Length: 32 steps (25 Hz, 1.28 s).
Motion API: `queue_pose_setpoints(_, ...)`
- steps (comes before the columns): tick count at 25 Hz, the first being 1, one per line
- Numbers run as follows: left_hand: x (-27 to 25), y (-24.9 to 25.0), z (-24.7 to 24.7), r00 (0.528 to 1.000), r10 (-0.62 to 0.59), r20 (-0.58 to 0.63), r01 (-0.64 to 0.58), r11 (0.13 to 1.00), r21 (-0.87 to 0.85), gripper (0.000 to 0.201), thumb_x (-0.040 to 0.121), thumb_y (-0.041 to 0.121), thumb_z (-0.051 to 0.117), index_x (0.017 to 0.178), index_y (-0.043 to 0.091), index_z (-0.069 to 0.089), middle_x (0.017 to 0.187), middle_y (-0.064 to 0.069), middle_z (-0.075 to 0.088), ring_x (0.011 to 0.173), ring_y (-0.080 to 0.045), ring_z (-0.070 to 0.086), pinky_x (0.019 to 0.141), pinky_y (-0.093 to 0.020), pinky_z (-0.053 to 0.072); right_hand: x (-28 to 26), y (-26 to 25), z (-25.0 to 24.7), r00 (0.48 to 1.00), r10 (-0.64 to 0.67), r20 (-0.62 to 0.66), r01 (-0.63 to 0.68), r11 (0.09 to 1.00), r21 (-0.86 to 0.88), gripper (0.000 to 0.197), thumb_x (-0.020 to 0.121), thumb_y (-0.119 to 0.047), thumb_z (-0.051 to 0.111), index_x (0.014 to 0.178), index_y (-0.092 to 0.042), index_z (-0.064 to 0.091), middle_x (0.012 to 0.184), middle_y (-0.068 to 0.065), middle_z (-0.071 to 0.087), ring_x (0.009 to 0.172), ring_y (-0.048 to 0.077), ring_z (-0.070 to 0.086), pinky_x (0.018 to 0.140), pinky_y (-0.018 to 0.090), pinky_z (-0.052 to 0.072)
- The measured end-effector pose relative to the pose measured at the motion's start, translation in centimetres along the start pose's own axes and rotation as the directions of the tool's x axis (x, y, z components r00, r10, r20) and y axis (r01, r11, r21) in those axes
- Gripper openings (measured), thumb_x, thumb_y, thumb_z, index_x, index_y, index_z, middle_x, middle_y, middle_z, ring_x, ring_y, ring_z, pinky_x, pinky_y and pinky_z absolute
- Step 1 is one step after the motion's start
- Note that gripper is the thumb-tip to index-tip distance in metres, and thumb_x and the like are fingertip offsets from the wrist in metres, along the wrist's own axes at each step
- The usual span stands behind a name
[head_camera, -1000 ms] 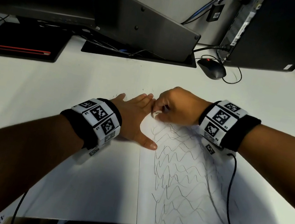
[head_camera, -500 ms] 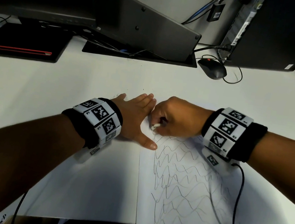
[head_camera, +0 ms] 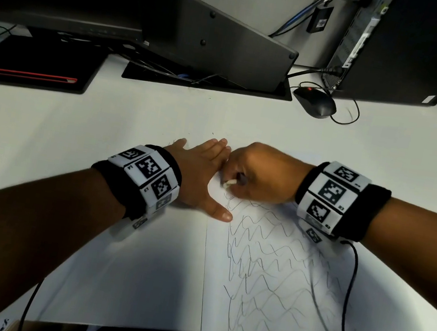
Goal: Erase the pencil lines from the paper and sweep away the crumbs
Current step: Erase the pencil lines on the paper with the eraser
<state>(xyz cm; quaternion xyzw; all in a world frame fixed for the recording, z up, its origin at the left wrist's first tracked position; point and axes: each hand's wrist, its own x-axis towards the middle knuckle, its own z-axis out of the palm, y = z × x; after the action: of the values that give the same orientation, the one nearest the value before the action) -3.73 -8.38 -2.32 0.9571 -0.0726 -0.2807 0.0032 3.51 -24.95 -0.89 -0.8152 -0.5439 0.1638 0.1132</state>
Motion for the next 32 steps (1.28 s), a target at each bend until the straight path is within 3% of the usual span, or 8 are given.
queue_pose_setpoints(5, 0.0, 0.1, 0.1, 1.0, -0.003, -0.01, 0.003, 0.999, 0.034, 0.136, 0.059, 0.1, 0.036, 0.154, 0.023, -0.024, 0.161, 0.006, -0.029, 0.149, -0.01, -0.02, 0.122, -0.054, 0.001, -0.1, 0.5, -0.7, 0.998, 0.052, -0.043, -0.053, 0.998, -0.014, 0.013, 0.081, -0.021, 0.067, 0.092, -0.019, 0.074, 0.086, -0.004, 0.07, 0.075, 0.01, 0.062, 0.072, 0.03, 0.053)
queue_pose_setpoints(8, -0.1, 0.0, 0.2, 1.0, -0.006, -0.007, 0.006, 0.999, 0.031, 0.136, 0.06, 0.099, 0.036, 0.154, 0.022, -0.024, 0.161, 0.006, -0.03, 0.149, -0.009, -0.021, 0.122, -0.053, 0.001, -0.4, 0.1, -0.4, 0.999, 0.014, 0.037, -0.014, 1.0, -0.009, 0.011, 0.082, -0.023, 0.068, 0.091, -0.019, 0.073, 0.084, -0.004, 0.069, 0.073, 0.007, 0.061, 0.067, 0.022, 0.049)
queue_pose_setpoints(12, 0.0, 0.0, 0.2, 1.0, -0.01, -0.014, 0.011, 0.999, 0.041, 0.136, 0.059, 0.1, 0.034, 0.154, 0.021, -0.024, 0.161, 0.006, -0.03, 0.149, -0.009, -0.021, 0.122, -0.053, 0.0, -0.3, 0.6, -0.7, 0.997, 0.065, -0.037, -0.067, 0.997, -0.041, 0.012, 0.081, -0.022, 0.067, 0.091, -0.019, 0.073, 0.084, -0.003, 0.07, 0.074, 0.009, 0.061, 0.067, 0.023, 0.05)
queue_pose_setpoints(15, 0.0, -0.1, 0.3, 1.0, -0.01, -0.022, 0.011, 0.999, 0.032, 0.138, 0.056, 0.101, 0.033, 0.154, 0.022, -0.024, 0.161, 0.006, -0.029, 0.149, -0.009, -0.02, 0.122, -0.053, 0.001, -0.6, 0.0, -0.5, 0.999, 0.01, 0.049, -0.009, 1.0, -0.008, 0.01, 0.083, -0.021, 0.067, 0.09, -0.018, 0.073, 0.084, -0.004, 0.069, 0.073, 0.007, 0.061, 0.066, 0.021, 0.049)
queue_pose_setpoints(17, -0.1, 0.0, 0.3, 1.0, -0.01, -0.02, 0.011, 0.999, 0.046, 0.137, 0.058, 0.1, 0.034, 0.154, 0.02, -0.024, 0.161, 0.006, -0.029, 0.149, -0.009, -0.02, 0.123, -0.052, 0.001, -1.0, 0.7, -0.9, 0.999, 0.047, -0.021, -0.046, 0.998, 0.051, 0.012, 0.087, -0.02, 0.066, 0.094, -0.019, 0.074, 0.089, -0.007, 0.069, 0.074, 0.002, 0.058, 0.07, 0.017, 0.046)
queue_pose_setpoints(21, -0.3, 0.3, -0.2, 0.999, -0.019, -0.028, 0.02, 0.999, 0.035, 0.136, 0.062, 0.097, 0.042, 0.155, 0.019, -0.02, 0.162, 0.005, -0.026, 0.15, -0.009, -0.018, 0.123, -0.051, 0.001, -1.4, 2.4, -1.1, 0.972, 0.186, -0.147, -0.173, 0.98, 0.094, 0.013, 0.086, -0.019, 0.068, 0.096, -0.018, 0.076, 0.091, -0.003, 0.072, 0.082, 0.011, 0.063, 0.081, 0.033, 0.053)
queue_pose_setpoints(26, 0.5, 1.9, -0.4, 0.994, 0.07, -0.082, -0.072, 0.997, -0.017, 0.122, 0.07, 0.091, 0.041, 0.156, 0.027, -0.015, 0.165, 0.007, -0.016, 0.151, -0.01, -0.011, 0.122, -0.054, 0.002, -1.5, 2.2, -0.8, 0.973, 0.193, -0.13, -0.184, 0.98, 0.074, 0.012, 0.083, -0.021, 0.072, 0.095, -0.019, 0.075, 0.092, -0.004, 0.07, 0.084, 0.011, 0.064, 0.079, 0.03, 0.053)
queue_pose_setpoints(32, 0.8, 1.9, -0.3, 0.995, 0.073, -0.072, -0.076, 0.996, -0.039, 0.114, 0.069, 0.091, 0.044, 0.158, 0.036, -0.002, 0.165, 0.009, -0.017, 0.151, -0.009, -0.012, 0.122, -0.055, 0.003, -2.0, 0.6, -0.2, 1.0, 0.015, -0.009, -0.016, 0.995, -0.101, 0.012, 0.087, -0.021, 0.064, 0.095, -0.02, 0.073, 0.096, -0.006, 0.068, 0.088, 0.013, 0.062, 0.076, 0.032, 0.051)
